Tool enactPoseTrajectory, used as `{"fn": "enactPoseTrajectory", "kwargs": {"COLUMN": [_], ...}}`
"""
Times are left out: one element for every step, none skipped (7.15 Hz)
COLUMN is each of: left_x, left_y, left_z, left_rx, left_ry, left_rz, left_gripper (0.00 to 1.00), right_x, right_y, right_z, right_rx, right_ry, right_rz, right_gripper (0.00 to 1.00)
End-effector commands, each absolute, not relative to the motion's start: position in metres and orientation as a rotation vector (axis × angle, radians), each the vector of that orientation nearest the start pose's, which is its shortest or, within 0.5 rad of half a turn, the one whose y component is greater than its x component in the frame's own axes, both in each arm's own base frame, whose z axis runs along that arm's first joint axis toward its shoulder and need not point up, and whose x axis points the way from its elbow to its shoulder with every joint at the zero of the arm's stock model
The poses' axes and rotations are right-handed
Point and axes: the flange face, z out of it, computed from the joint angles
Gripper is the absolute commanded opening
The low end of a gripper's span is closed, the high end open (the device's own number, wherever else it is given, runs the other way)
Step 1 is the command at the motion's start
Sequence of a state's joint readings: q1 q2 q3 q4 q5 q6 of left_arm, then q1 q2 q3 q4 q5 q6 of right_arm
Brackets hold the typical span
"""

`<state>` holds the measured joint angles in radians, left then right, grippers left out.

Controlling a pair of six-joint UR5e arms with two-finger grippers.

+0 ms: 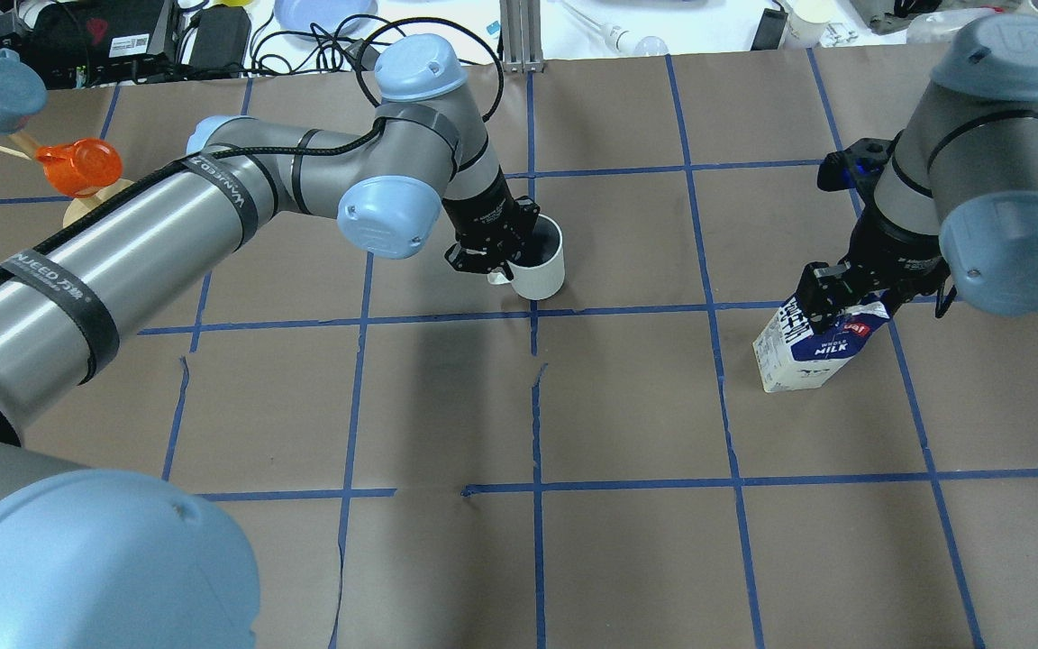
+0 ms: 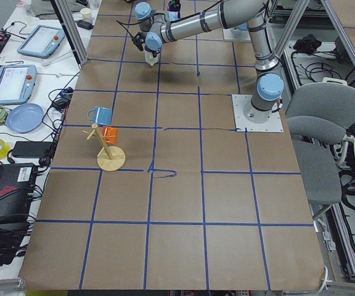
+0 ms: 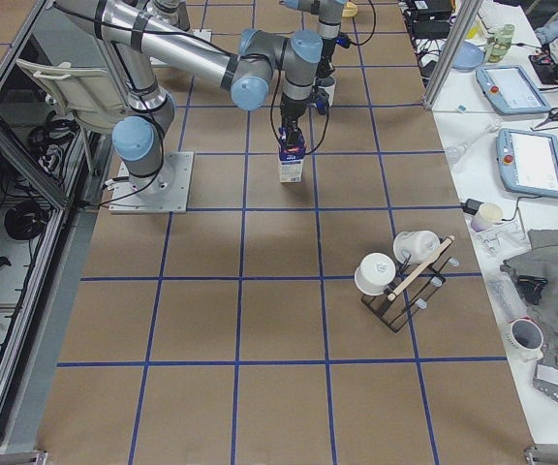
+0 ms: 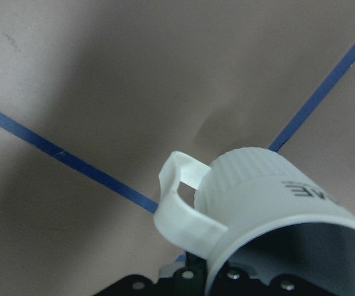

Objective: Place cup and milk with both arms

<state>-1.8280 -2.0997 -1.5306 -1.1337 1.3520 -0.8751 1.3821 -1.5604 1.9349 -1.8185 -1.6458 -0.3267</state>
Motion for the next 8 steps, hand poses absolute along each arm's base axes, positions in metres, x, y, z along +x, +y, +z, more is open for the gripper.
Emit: {"fn": "enactPoseTrajectory", "kwargs": {"left_x": [-0.317, -0.314, -0.307, -0.284, -0.247, -0.219, -0.196, -0.169], "left_y": [-0.595, -0.597, -0.607, -0.619, -0.633, -0.638, -0.64, -0.638], "left_z": [0.25, 0.268, 0.289, 0.314, 0.355, 0.393, 0.422, 0.44], "left_rx": [-1.006, -0.992, -0.948, -0.847, -0.69, -0.553, -0.399, -0.336], "left_ry": [3.142, 3.164, 3.194, 3.174, 3.174, 3.203, 3.241, 3.26], "left_rz": [0.251, 0.211, 0.157, 0.178, 0.159, 0.151, 0.08, 0.051], "left_gripper": [0.99, 1.0, 1.0, 1.0, 1.0, 1.0, 1.0, 1.0], "right_x": [0.038, 0.038, 0.038, 0.039, 0.039, 0.04, 0.048, 0.081], "right_y": [-0.47, -0.472, -0.476, -0.48, -0.485, -0.498, -0.52, -0.55], "right_z": [0.332, 0.338, 0.346, 0.356, 0.365, 0.382, 0.392, 0.404], "right_rx": [-0.223, -0.207, -0.206, -0.208, -0.202, -0.179, -0.143, -0.154], "right_ry": [3.173, 3.175, 3.174, 3.179, 3.185, 3.175, 3.142, 3.123], "right_rz": [0.23, 0.209, 0.185, 0.164, 0.127, 0.063, 0.014, -0.042], "right_gripper": [0.38, 0.24, 0.15, 0.12, 0.12, 0.12, 0.12, 0.12]}}
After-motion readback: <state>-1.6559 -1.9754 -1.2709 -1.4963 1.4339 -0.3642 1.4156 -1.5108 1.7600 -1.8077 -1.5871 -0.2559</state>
